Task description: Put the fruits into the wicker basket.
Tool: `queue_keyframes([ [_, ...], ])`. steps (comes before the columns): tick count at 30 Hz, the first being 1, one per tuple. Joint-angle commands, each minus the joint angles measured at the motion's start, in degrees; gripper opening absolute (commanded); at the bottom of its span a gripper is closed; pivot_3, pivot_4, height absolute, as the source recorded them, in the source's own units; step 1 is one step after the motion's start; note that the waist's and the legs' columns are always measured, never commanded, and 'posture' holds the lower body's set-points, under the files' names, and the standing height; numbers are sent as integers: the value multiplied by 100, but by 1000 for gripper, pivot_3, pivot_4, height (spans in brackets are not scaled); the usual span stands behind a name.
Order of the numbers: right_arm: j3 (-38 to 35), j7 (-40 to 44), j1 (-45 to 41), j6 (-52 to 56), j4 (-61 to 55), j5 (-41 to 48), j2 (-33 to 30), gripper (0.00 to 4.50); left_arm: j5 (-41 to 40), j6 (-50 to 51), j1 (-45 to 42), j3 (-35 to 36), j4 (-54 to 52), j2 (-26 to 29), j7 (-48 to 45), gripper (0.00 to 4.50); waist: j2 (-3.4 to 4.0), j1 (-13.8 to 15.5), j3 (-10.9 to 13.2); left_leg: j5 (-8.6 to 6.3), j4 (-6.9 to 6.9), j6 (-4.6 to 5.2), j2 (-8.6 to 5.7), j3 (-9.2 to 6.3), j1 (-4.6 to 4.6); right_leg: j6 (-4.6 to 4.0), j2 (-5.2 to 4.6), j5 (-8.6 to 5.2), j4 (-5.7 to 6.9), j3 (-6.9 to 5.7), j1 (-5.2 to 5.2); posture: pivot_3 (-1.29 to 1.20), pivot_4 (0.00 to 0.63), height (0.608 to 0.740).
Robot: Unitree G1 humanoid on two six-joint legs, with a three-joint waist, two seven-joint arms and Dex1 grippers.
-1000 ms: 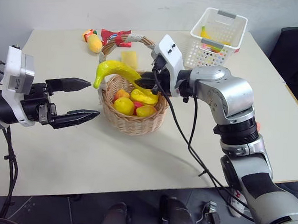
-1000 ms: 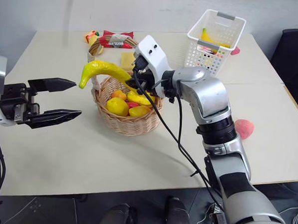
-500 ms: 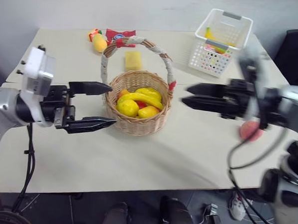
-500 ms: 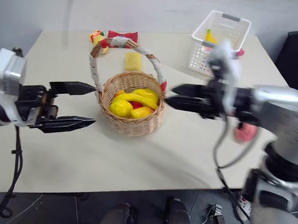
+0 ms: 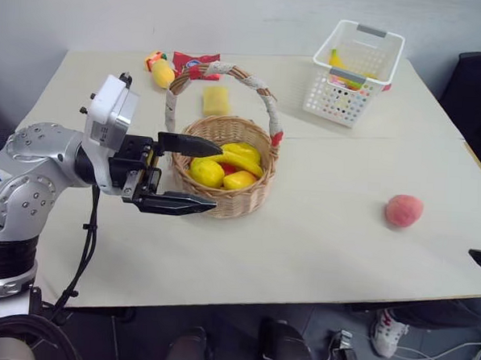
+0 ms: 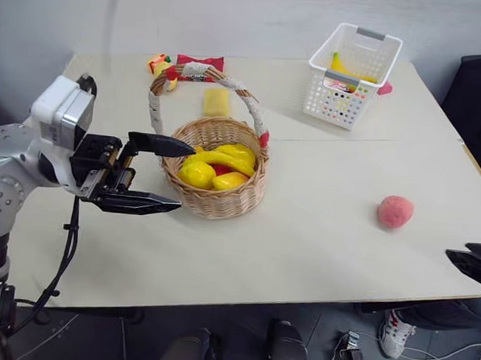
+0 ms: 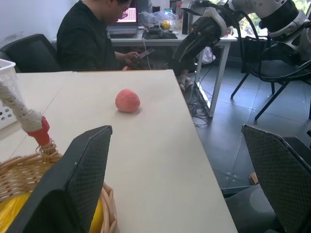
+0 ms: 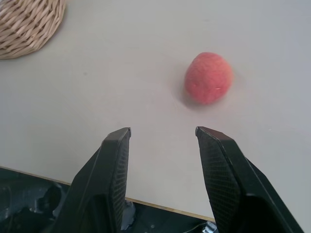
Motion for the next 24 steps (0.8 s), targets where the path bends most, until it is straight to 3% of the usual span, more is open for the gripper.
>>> queue_keyframes([
  [1, 400, -401, -288, -369, 351, -69, -7, 2816, -23, -37, -94, 62, -129, -55, 28, 4500, -1, -31, 0, -1, 1, 0, 11, -4, 4, 0, -2, 0, 1, 0, 0, 0, 150, 740],
  [6, 1748, -1140, -1121, -1155, 1134, -486, -62, 4477, -151, 105, -69, 92, -372, -149, 224, 4500, -2, -59, -1, 0, 2, 1, 15, -7, -2, -1, -2, 0, 22, -4, -8, 0, 150, 740],
  [13, 3370, -1923, -2736, -2020, 2945, -1051, 83, 4477, -296, 260, 66, 218, -648, -188, 513, 4500, 1, -50, 0, 1, 8, 2, 7, -6, -6, 0, -4, 0, 24, -6, -11, 0, 150, 740],
  [19, 3910, -1938, -3517, -2013, 3779, -905, 330, 4477, -322, 297, 125, 274, -742, -148, 652, 4500, 1, -57, 0, 1, 8, 1, 13, -12, -10, 0, -4, 0, 20, -14, -10, 0, 150, 740],
  [24, 4472, -2301, -3915, -2373, 4510, -1353, 540, 4477, -347, 330, 174, 348, -824, -91, 727, 4500, 1, -64, 0, 1, 8, 1, 23, -12, -11, 0, -3, 0, 19, -15, -10, 0, 150, 740],
])
